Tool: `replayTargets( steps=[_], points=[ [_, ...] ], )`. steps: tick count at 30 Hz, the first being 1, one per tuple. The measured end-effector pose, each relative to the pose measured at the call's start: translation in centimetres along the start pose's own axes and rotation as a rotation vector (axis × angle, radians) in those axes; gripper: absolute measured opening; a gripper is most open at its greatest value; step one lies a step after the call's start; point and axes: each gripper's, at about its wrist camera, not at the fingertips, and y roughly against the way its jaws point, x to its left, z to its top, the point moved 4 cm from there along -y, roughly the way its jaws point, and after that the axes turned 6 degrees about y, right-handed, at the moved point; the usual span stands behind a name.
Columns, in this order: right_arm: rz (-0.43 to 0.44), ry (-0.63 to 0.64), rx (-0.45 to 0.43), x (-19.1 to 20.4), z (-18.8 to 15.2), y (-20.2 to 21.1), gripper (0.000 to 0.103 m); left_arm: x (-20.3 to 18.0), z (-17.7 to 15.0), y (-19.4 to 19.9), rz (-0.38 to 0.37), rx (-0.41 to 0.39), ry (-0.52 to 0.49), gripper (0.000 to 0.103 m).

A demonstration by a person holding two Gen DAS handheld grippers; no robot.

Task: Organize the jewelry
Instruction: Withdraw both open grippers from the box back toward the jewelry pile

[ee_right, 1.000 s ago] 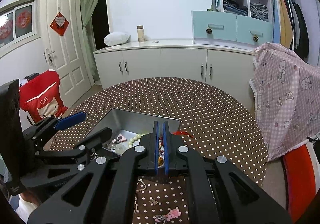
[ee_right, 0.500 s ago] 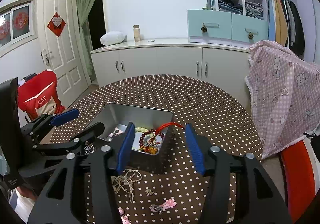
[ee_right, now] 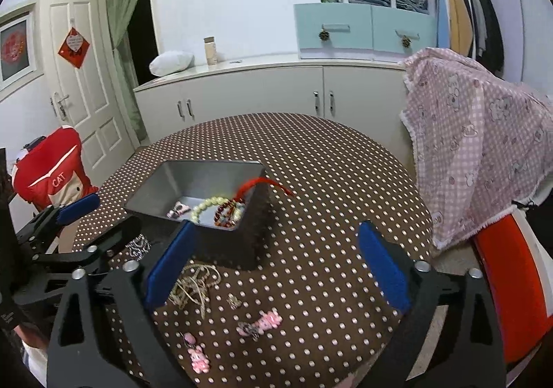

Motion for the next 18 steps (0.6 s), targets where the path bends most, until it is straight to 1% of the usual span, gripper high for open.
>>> replayTargets(
  steps=[4,9,11,16,18],
  points=[
    [-0.033,-0.018,0.029,-0.5,-0.9,0.0,0.095,-0.4,-0.8,0.6,-0.006,0.015,-0.006,0.092],
    [-0.039,-0.045,0.056,-1.1,-2.2,0.2,0.095,-1.0,-1.6,1.3,-0.025,0.038,-0.017,0.093],
    [-0.046,-0.049,0.068,-1.3,-2.8,0.2,0.095,-1.3,-2.1,1.5,-0.04,0.053,-0.019,0.093],
    [-0.045,-0.068,0.092,-1.7,-3.9,0.3,0.095,-2.2,-3.6,1.5,-0.112,0.107,-0.018,0.093],
    [-0.05,-0.072,0.099,-1.8,-4.2,0.3,0.095,-2.6,-4.2,1.3,-0.126,0.128,-0.024,0.093]
  ],
)
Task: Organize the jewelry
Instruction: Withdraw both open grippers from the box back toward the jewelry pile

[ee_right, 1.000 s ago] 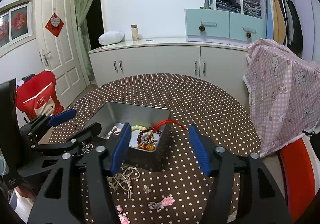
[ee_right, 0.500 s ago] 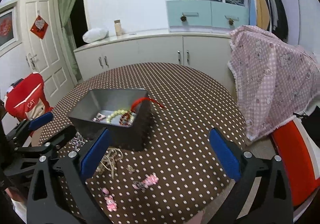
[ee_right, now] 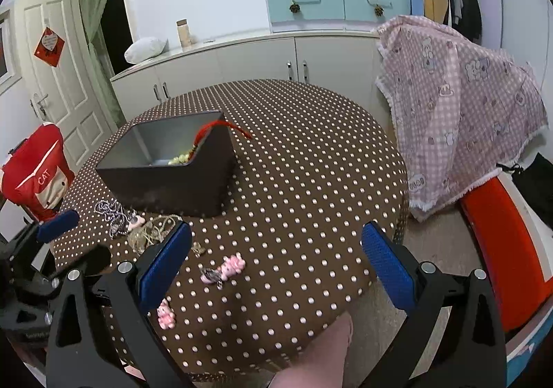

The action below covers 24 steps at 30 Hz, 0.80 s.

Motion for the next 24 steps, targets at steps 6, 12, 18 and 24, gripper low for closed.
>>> replayTargets(
  steps=[6,12,18,24],
  points=[
    [-0.009,-0.005,0.03,-0.2,-1.2,-0.3,0.095,-1.2,-1.5,-0.9,-0.077,0.081,-0.007,0.093],
    [-0.008,-0.007,0.047,-0.4,-2.2,-0.3,0.095,-2.1,-3.0,-1.8,-0.126,0.151,-0.021,0.093],
    [-0.015,-0.021,0.056,-0.9,-2.5,-0.4,0.095,-2.7,-3.6,-1.6,-0.151,0.128,-0.036,0.093],
    [-0.021,-0.025,0.06,-1.4,-2.5,-0.6,0.095,-3.1,-3.8,-2.0,-0.151,0.129,-0.07,0.073]
  ],
)
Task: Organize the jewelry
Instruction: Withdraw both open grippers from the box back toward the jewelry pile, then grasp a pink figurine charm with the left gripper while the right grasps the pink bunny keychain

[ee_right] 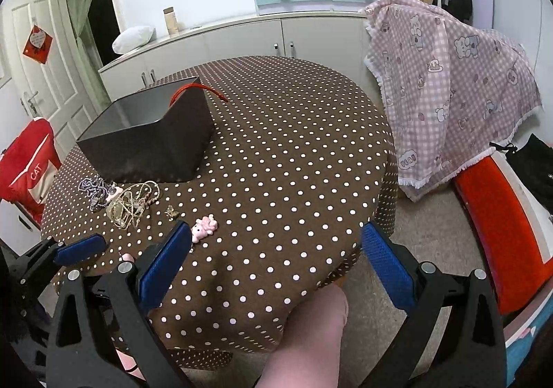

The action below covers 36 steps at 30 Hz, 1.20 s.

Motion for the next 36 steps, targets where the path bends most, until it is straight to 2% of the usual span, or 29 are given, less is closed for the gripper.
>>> replayTargets(
  steps=[5,7,12,15,24,28,33,34,36],
  points=[
    [0.006,0.002,-0.002,0.0,0.2,-0.1,0.095,0.1,0.0,-0.3,0.054,-0.014,-0.031,0.05],
    [0.009,0.006,-0.001,0.1,0.2,-0.2,0.095,0.1,0.1,-0.1,0.057,-0.021,-0.037,0.03],
    [0.017,0.018,-0.007,0.6,0.2,-0.1,0.095,0.7,0.2,0.1,0.091,-0.044,-0.029,0.027],
    [0.03,0.031,-0.016,1.1,0.2,0.1,0.095,1.3,0.4,0.4,0.1,-0.052,-0.018,0.018],
    [0.101,0.158,-0.08,4.1,0.0,0.7,0.095,2.5,0.7,0.6,0.116,-0.067,0.018,0.018],
    [0.106,0.206,-0.083,5.1,-0.2,0.0,0.094,3.2,0.7,1.2,0.107,-0.092,0.044,0.018],
    [0.134,0.248,-0.054,6.4,-0.6,-1.2,0.068,3.5,0.6,1.7,0.114,-0.111,0.041,0.018],
    [0.128,0.261,-0.03,6.7,-0.8,-1.9,0.057,3.6,0.6,1.7,0.116,-0.111,0.045,0.018],
    [0.118,0.28,-0.053,7.0,-1.1,-2.1,0.042,3.8,0.6,1.6,0.114,-0.104,0.051,0.018]
  ],
)
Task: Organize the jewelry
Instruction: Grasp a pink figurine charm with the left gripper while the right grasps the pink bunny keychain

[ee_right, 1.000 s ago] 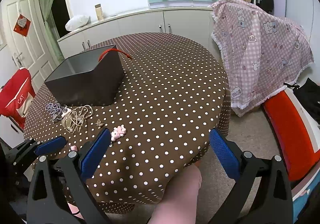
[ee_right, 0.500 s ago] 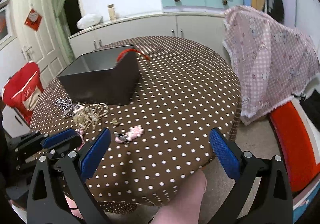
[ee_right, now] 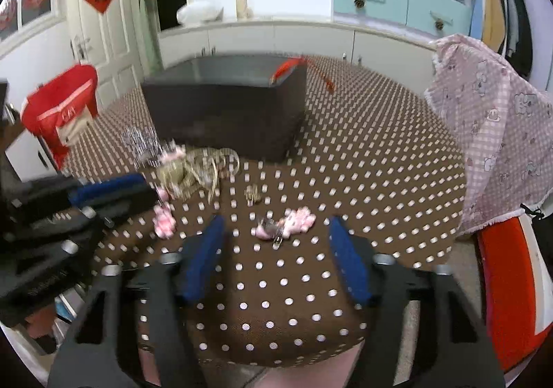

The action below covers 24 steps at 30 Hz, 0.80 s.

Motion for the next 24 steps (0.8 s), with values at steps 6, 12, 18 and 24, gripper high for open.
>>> replayTargets(
  steps=[6,12,18,24],
  points=[
    [0.019,-0.007,-0.003,-0.4,0.0,0.0,0.016,0.8,-0.6,-0.3,-0.023,0.044,0.015,0.019],
    [0.022,-0.017,-0.004,-0.5,-0.1,0.1,0.016,0.3,-0.5,-0.5,-0.065,0.044,0.032,0.064],
    [0.027,-0.027,-0.005,-0.6,-0.1,0.1,0.016,-0.2,-0.2,-1.5,0.024,0.019,0.01,0.033],
    [0.031,-0.033,-0.003,-0.6,-0.2,0.2,0.016,1.4,-0.1,-1.4,0.026,-0.008,0.083,0.014]
  ],
)
